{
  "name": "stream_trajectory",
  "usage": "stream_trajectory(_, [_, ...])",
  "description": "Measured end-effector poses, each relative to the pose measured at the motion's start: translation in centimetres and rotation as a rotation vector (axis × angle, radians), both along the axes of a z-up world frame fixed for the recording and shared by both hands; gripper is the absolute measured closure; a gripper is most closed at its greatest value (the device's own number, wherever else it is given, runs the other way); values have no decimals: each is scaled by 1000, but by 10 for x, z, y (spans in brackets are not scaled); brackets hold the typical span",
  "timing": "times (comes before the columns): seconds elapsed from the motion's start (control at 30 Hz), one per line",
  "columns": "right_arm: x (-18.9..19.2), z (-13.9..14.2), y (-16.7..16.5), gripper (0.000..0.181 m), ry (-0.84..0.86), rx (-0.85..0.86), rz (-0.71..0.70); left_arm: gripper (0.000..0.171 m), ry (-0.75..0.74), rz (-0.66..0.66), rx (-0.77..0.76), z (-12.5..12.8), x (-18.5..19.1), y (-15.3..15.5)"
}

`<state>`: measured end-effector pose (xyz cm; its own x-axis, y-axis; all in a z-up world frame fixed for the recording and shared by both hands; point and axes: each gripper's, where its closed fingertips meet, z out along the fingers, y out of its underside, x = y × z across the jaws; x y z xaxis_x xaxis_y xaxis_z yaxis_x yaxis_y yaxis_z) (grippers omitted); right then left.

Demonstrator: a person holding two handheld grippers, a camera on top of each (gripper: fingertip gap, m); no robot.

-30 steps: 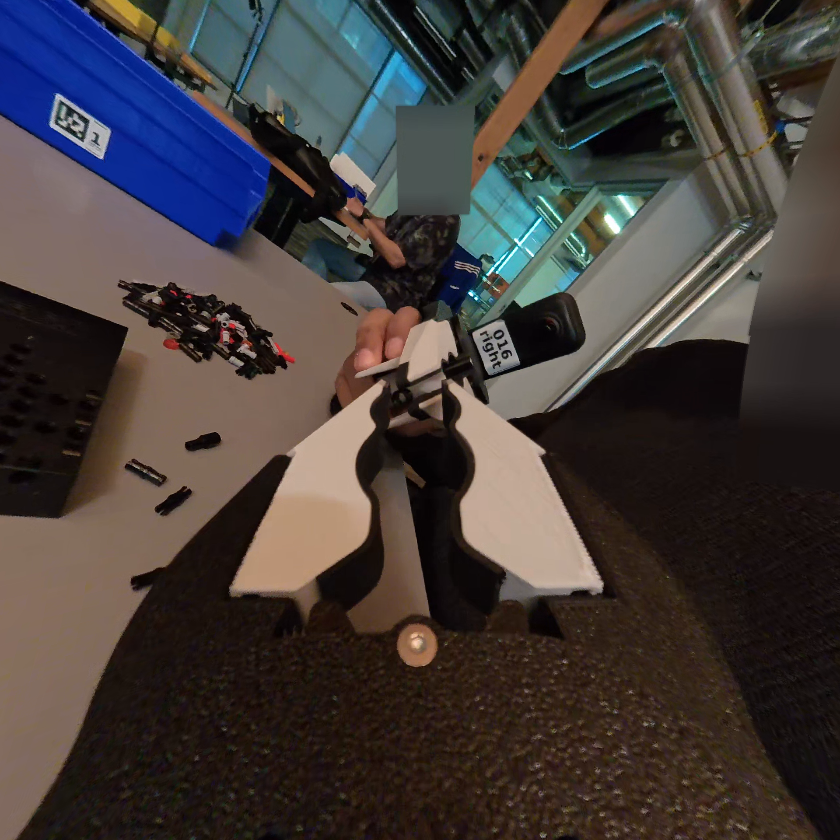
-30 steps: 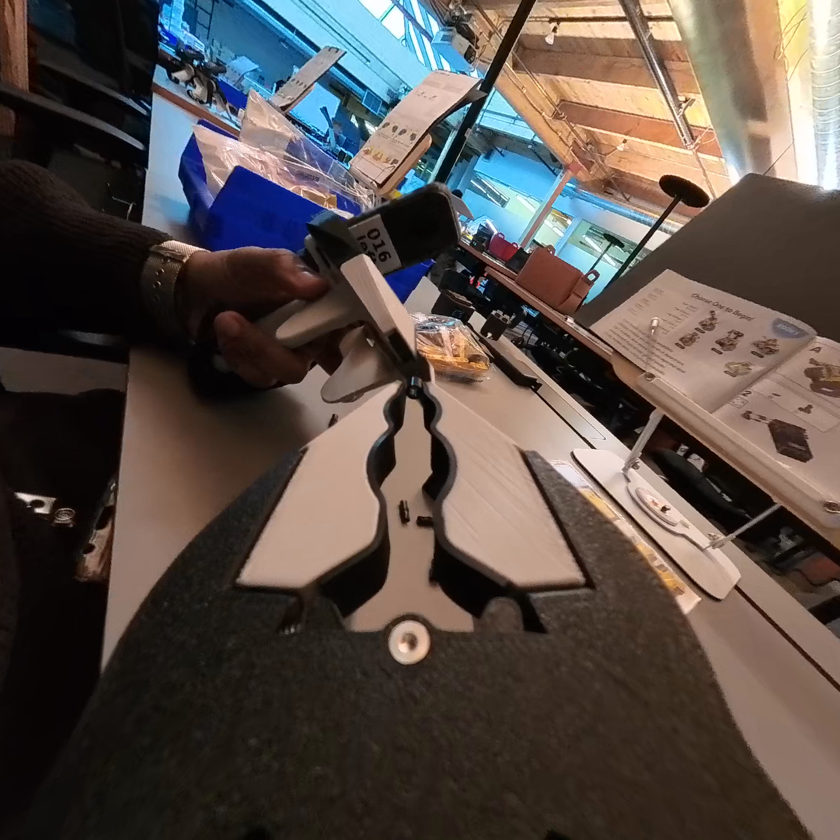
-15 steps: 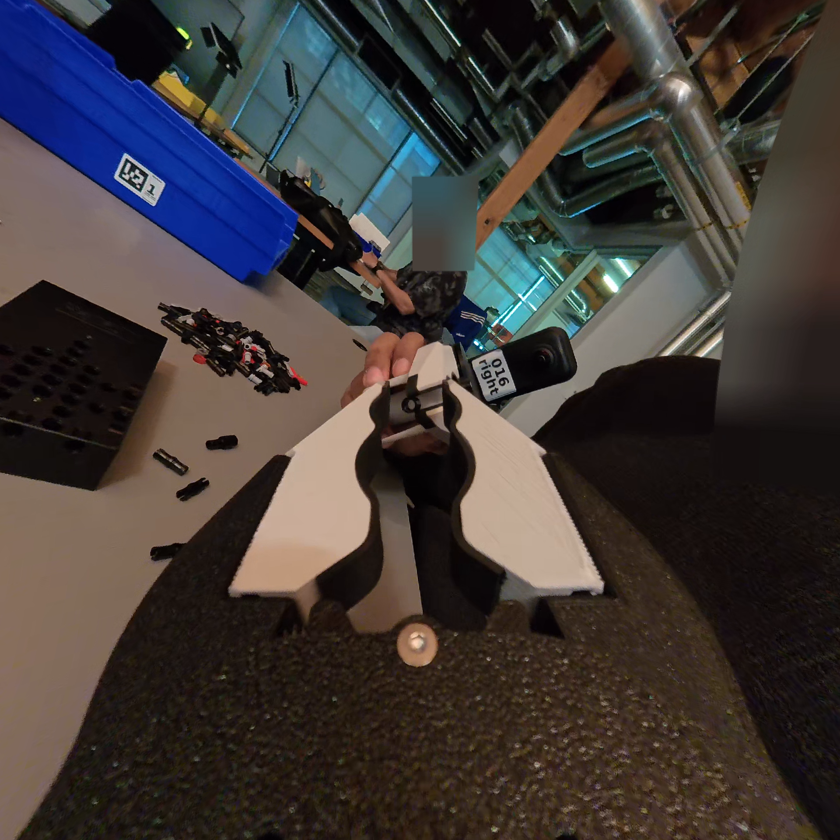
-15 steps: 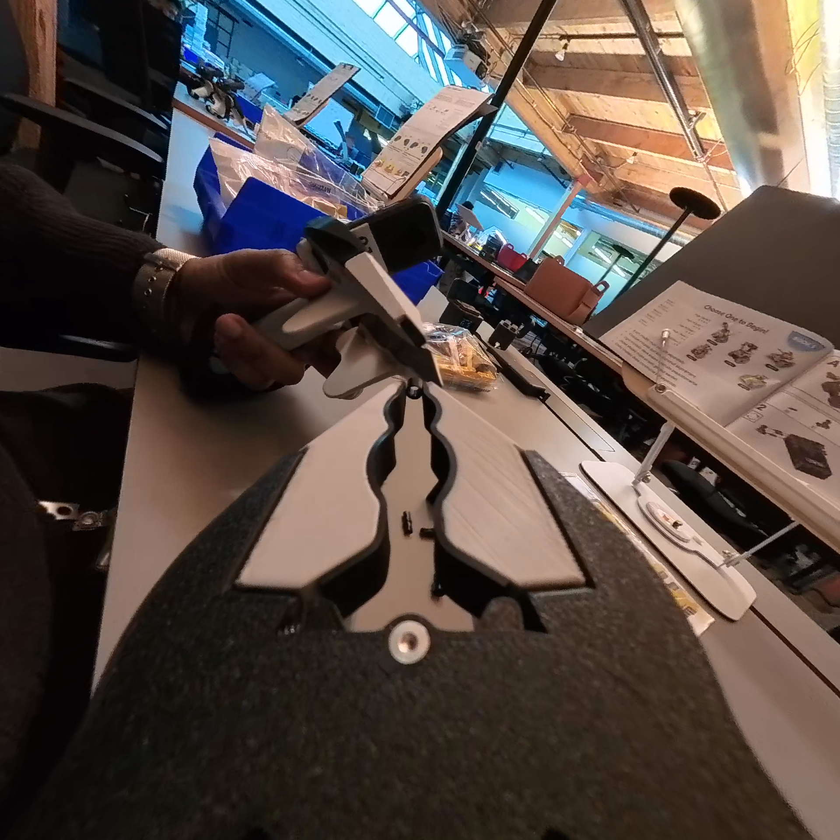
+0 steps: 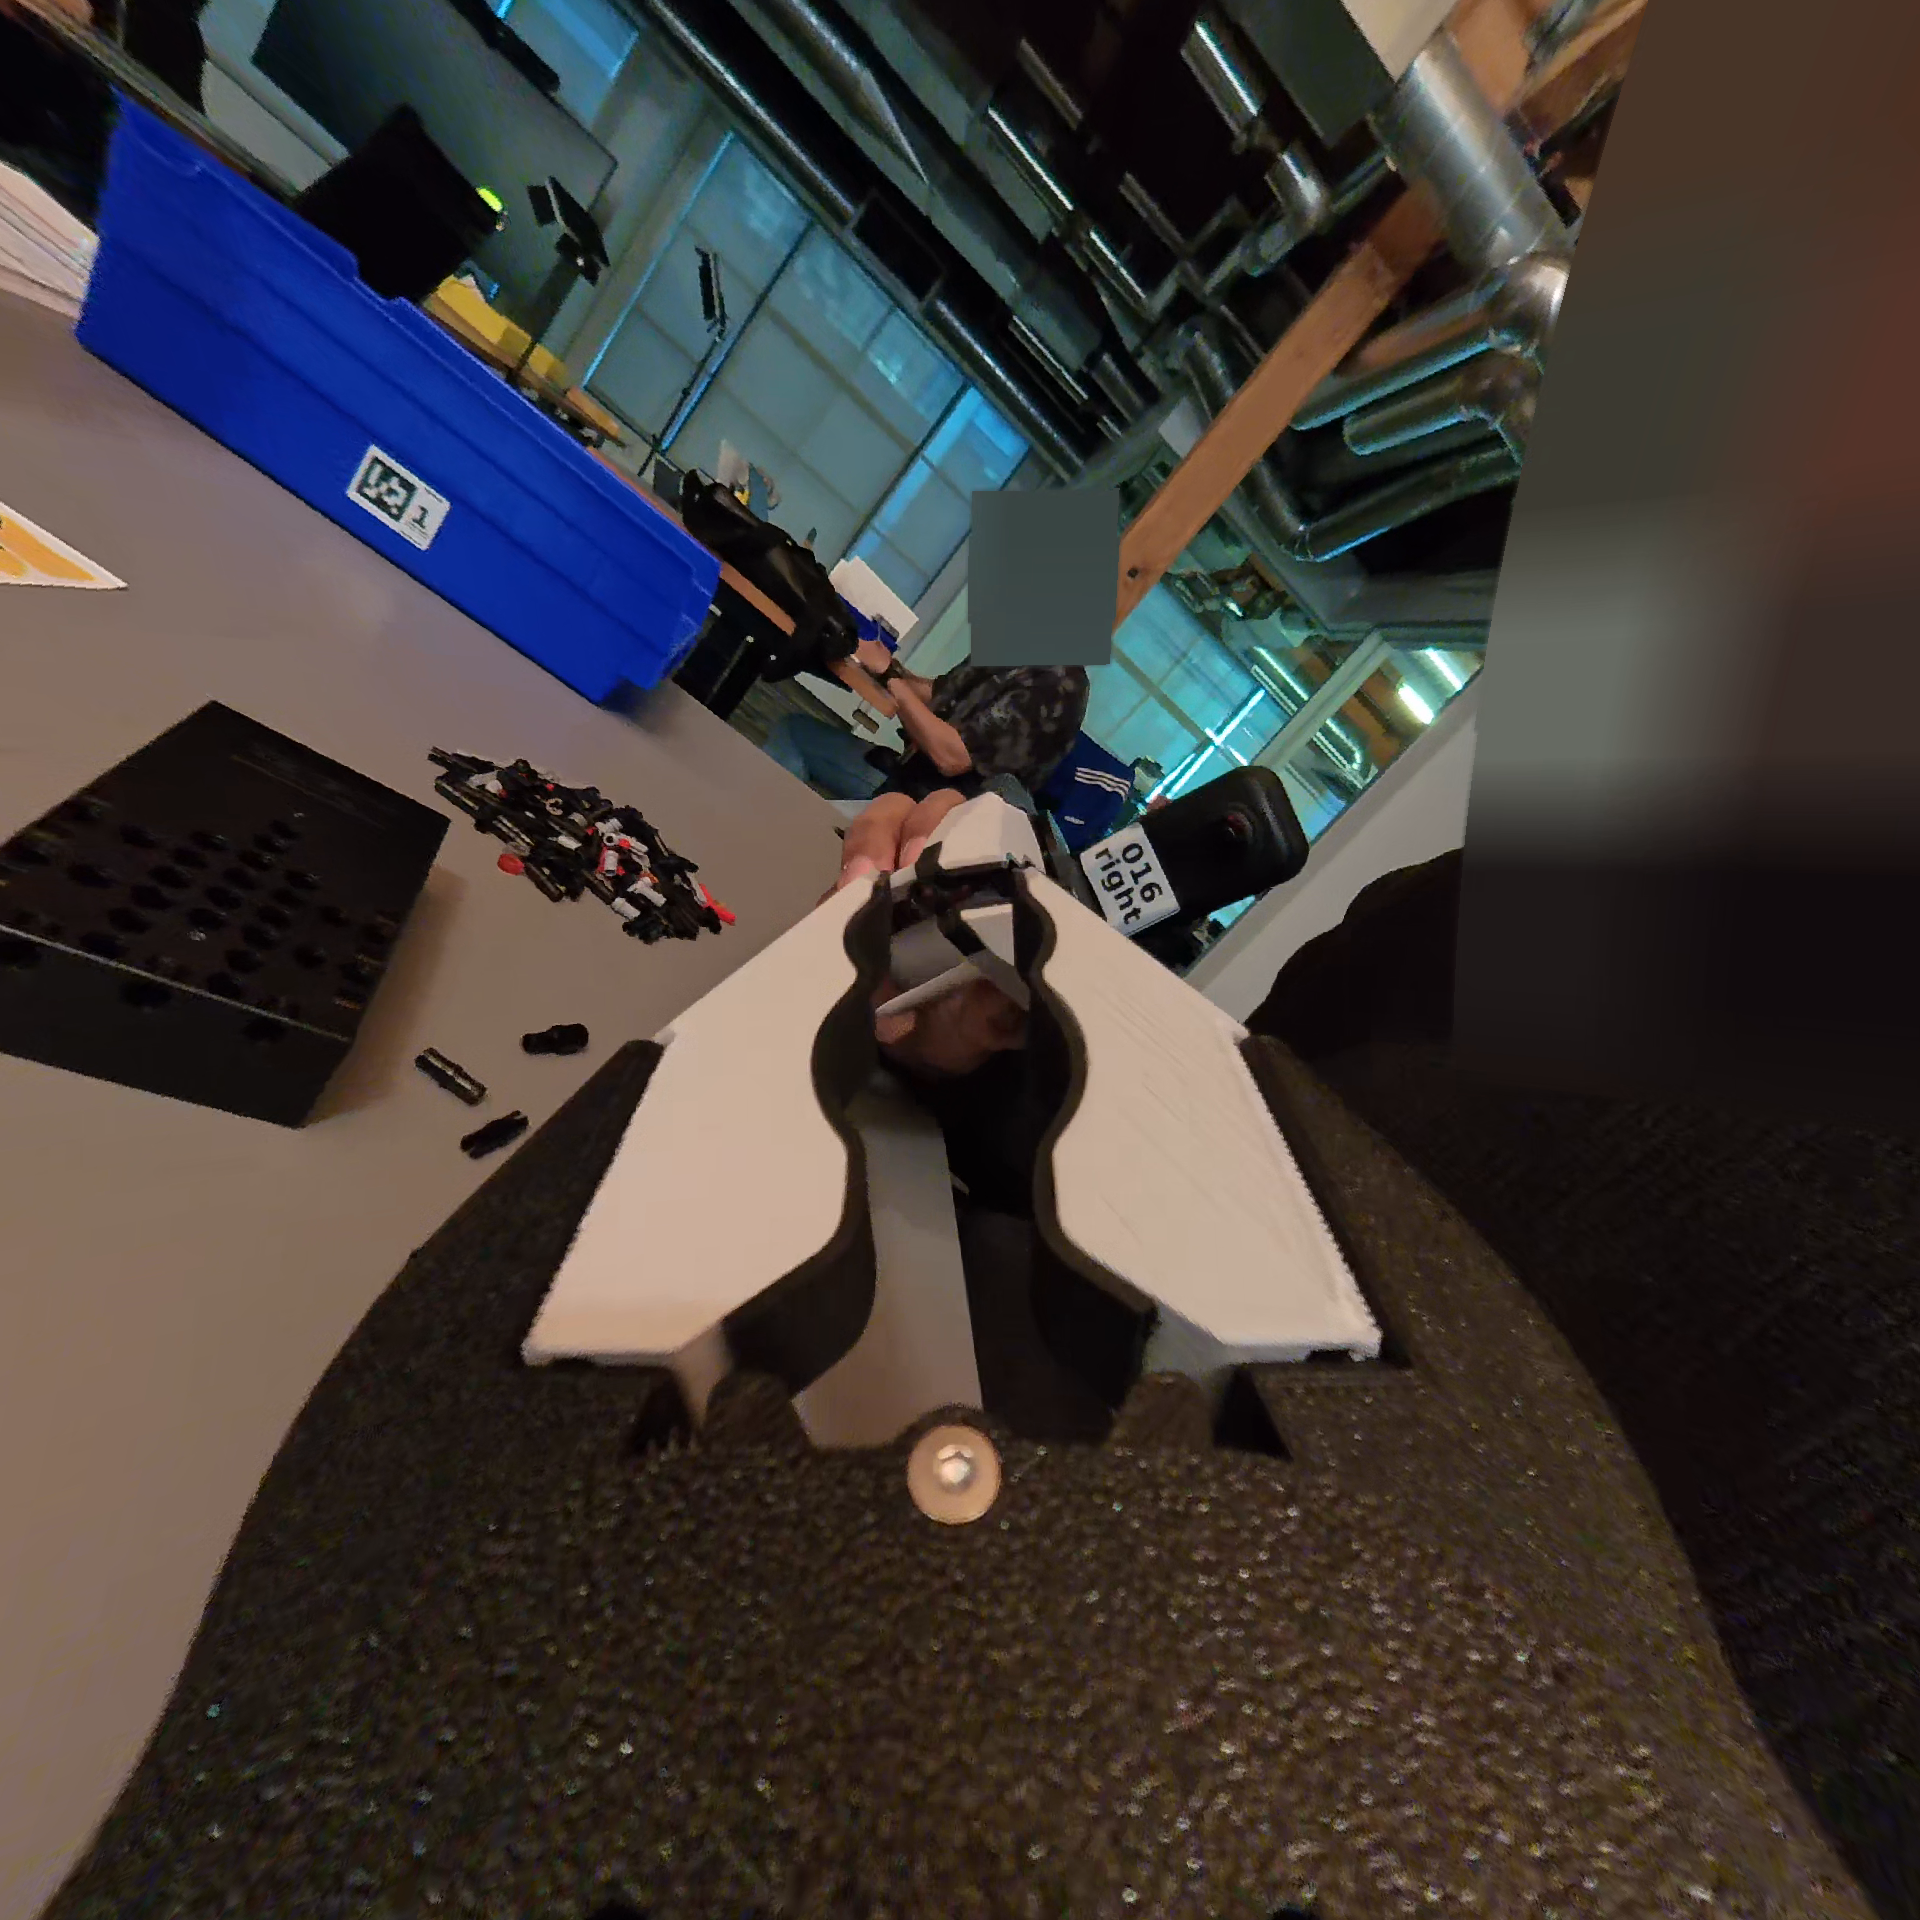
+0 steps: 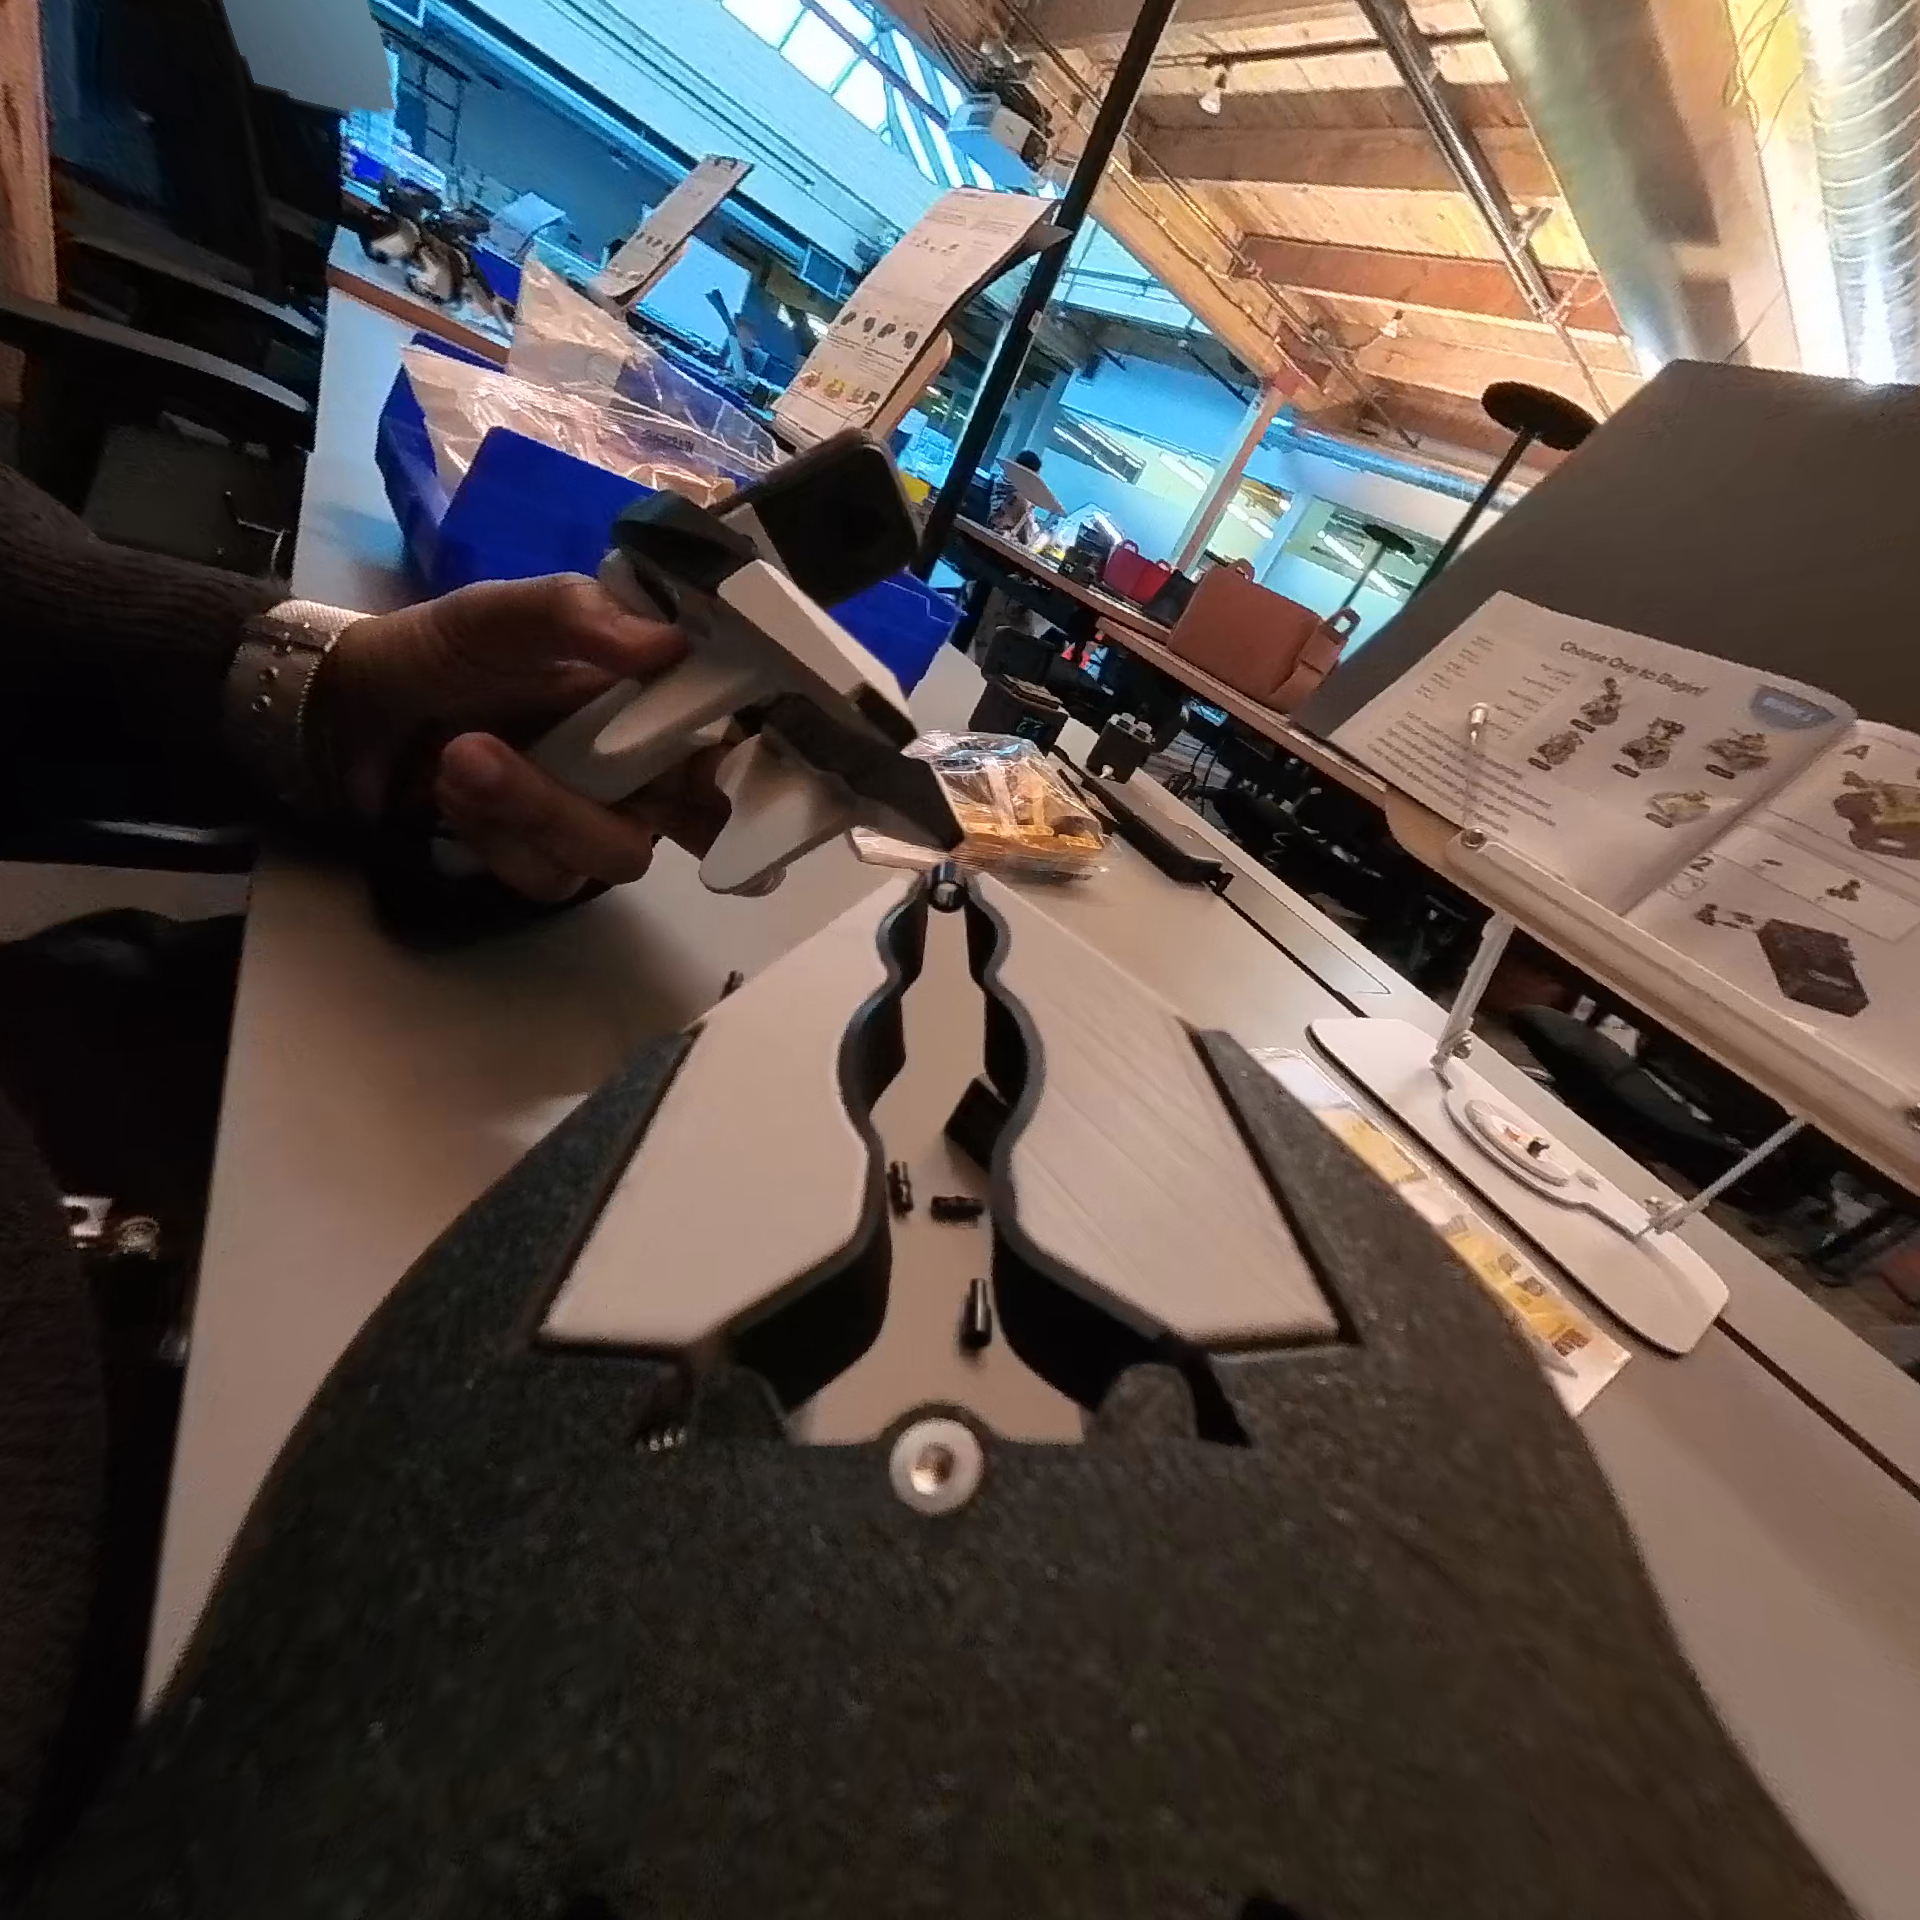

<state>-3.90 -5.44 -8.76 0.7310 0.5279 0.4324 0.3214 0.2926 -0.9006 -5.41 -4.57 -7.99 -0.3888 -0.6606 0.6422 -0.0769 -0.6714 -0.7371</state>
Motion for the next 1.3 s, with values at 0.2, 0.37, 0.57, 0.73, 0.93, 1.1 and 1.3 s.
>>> stream_trajectory(0.2, [7, 5, 0, 174, 39, 4, -10, 149, 9, 1, 24, 0, 7, 1])
stream_trajectory(0.37, [11, 6, -1, 175, 59, 2, -20, 149, 33, -8, 25, -3, 11, 1])
stream_trajectory(0.57, [9, 5, -2, 174, 53, -1, -13, 149, 31, -188, -113, -3, 10, -19])
stream_trajectory(0.73, [-2, 1, -9, 174, -11, 25, 22, 148, 67, -186, -118, -10, 13, -19])
stream_trajectory(0.93, [-6, -2, -11, 175, -49, 45, 20, 149, 83, -205, -133, -12, 14, -21])
stream_trajectory(1.1, [-5, -1, -13, 175, -47, 52, 20, 150, 88, -216, -138, -13, 15, -22])
stream_trajectory(1.3, [-3, -3, -10, 175, -66, 53, -4, 165, 105, -256, -178, -15, 17, -22])
